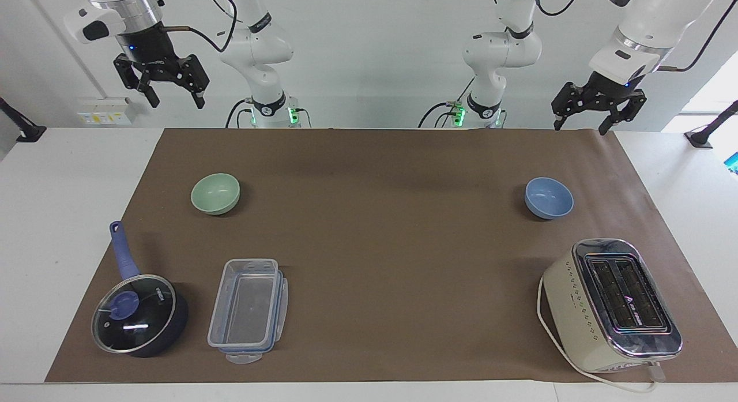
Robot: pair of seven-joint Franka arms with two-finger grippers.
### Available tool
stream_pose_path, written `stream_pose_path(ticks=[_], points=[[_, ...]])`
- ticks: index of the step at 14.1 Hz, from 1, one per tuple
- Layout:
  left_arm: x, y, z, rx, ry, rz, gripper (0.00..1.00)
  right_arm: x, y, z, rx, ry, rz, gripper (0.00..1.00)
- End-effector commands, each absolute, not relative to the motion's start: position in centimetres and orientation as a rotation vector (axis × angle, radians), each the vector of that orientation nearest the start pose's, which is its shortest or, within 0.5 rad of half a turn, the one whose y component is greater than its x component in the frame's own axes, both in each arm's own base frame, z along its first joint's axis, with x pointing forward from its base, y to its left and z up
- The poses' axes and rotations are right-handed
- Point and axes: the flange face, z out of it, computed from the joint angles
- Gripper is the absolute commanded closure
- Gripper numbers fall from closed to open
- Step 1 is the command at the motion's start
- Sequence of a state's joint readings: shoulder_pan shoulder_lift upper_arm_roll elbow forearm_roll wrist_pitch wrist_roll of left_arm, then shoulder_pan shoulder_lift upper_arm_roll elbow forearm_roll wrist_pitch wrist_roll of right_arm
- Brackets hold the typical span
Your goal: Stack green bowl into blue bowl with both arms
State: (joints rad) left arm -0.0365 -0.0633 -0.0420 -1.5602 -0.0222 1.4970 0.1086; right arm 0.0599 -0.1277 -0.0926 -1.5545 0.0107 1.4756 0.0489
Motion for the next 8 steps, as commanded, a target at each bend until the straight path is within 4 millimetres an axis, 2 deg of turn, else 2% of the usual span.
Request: stream_pose_path(ticks=[1,8], points=[[52.25,-4.64,66.16,-3.147,0.278,-0.01,0.0,49.82,-1.98,69.34,-3.109,0.111,-0.087,0.0],[52.2,-4.82,66.04,-3.149,0.274,-0.007,0.0,49.82,-1.98,69.34,-3.109,0.111,-0.087,0.0]])
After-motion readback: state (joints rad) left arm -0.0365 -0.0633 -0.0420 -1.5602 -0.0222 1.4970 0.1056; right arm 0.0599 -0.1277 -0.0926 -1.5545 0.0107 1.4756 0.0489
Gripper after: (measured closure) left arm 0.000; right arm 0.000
